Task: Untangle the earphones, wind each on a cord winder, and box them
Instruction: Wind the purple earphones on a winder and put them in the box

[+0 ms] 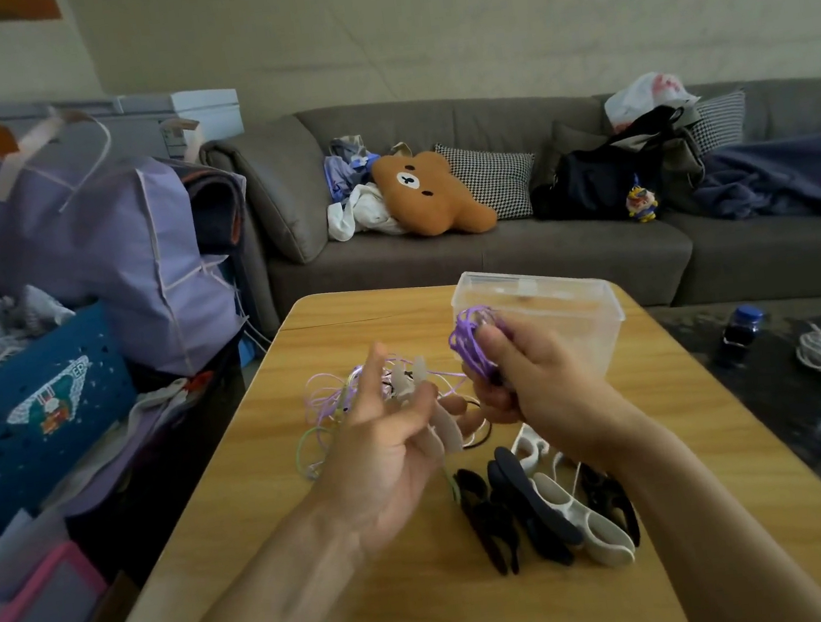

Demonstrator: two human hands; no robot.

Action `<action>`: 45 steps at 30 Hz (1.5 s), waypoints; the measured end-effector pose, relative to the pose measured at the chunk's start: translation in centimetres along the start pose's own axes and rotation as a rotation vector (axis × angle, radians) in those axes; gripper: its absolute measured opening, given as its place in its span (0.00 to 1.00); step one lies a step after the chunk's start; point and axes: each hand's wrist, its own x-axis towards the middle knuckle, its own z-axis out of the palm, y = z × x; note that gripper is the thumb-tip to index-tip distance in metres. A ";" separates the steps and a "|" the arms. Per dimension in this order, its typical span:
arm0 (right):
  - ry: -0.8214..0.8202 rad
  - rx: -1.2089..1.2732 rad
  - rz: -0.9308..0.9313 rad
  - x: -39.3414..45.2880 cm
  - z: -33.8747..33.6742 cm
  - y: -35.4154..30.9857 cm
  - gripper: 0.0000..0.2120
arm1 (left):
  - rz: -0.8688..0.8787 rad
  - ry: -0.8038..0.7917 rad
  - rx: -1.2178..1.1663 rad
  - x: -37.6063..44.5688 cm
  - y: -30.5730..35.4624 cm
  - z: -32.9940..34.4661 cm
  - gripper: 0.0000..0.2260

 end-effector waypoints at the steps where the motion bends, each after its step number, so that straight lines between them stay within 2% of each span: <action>1: -0.010 -0.070 -0.006 -0.1 -0.1 0.0 0.14 | 0.020 0.022 -0.052 0.1 0.1 0.2 0.28; 4: -0.034 -0.207 -0.030 0.0 -0.1 -0.1 0.13 | 0.049 0.145 -0.096 0.7 0.2 0.2 0.18; 7: -0.065 -0.389 -0.035 -0.1 0.6 -0.5 0.11 | 0.020 0.202 -0.183 1.1 0.8 0.0 0.13; 12: -0.063 -0.743 -0.093 -0.8 2.1 -1.0 0.06 | 0.013 0.177 -0.188 1.1 0.9 -0.2 0.11; 17: -0.025 -0.815 -0.166 -0.9 3.0 -0.8 0.04 | -0.021 0.226 -0.021 1.4 0.6 -1.1 0.17; 20: -0.023 -0.871 -0.181 -0.9 3.3 -0.4 0.05 | -0.029 0.219 0.088 1.6 0.1 -1.3 0.13; 24: 0.005 -0.907 -0.151 -0.6 3.4 0.1 0.02 | -0.118 0.093 0.090 1.4 0.4 -1.6 0.19; 27: -0.037 -0.936 -0.169 -0.6 3.0 0.1 0.03 | -0.053 -0.059 0.365 1.2 0.5 -1.9 0.23; 29: -0.079 -0.965 -0.127 -0.6 2.8 0.3 0.08 | -0.020 -0.058 0.538 1.2 0.5 -2.0 0.30; 30: -0.079 -0.936 -0.082 -0.5 2.7 0.3 0.07 | -0.001 -0.052 0.619 1.2 0.6 -2.2 0.30; 32: -0.062 -0.840 -0.007 -0.3 2.5 0.4 0.01 | 0.022 -0.050 0.742 1.1 0.6 -2.3 0.21; 34: -0.062 -0.785 0.009 -0.2 1.9 0.5 0.04 | 0.004 -0.020 0.767 1.0 0.7 -2.2 0.15; 37: -0.091 -0.721 -0.012 -0.1 1.1 0.5 0.07 | 0.032 0.039 0.817 0.9 0.5 -2.0 0.15; 42: 0.133 -0.745 -0.192 0.1 1.7 1.1 0.13 | 0.141 0.097 1.074 0.8 -0.1 -2.2 0.10; 45: 0.162 -0.638 -0.243 0.1 1.9 1.5 0.13 | 0.165 0.091 1.109 0.7 0.2 -2.1 0.09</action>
